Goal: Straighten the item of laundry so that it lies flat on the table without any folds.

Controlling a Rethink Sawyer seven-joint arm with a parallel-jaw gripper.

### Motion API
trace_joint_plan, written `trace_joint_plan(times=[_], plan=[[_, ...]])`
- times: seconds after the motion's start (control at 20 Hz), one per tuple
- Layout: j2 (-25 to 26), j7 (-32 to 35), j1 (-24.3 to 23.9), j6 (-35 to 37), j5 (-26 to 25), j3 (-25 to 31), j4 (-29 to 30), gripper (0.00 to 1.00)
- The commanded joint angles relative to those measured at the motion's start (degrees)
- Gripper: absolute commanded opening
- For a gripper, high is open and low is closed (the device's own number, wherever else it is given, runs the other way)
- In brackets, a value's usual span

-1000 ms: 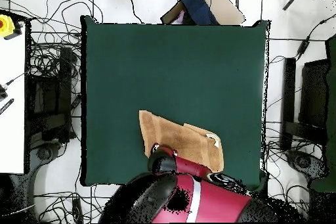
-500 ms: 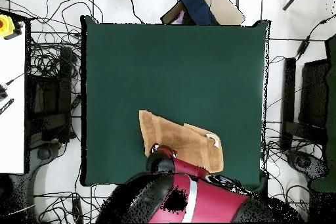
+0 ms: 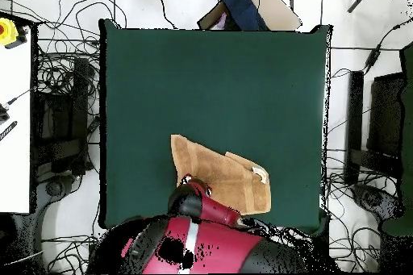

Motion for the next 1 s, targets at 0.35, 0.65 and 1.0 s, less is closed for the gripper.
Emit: trace_joint_plan(times=[0.35, 0.65, 1.0], plan=[[6.98, 22.94, 6.23, 1.75, 11.26, 12.34, -3.95, 0.0], [4.48, 24.36, 7.71, 3.73, 14.18, 13.64, -2.81, 0.0], [3.96, 27.36, 7.05, 3.01, 15.19, 18.1, -2.12, 0.0]])
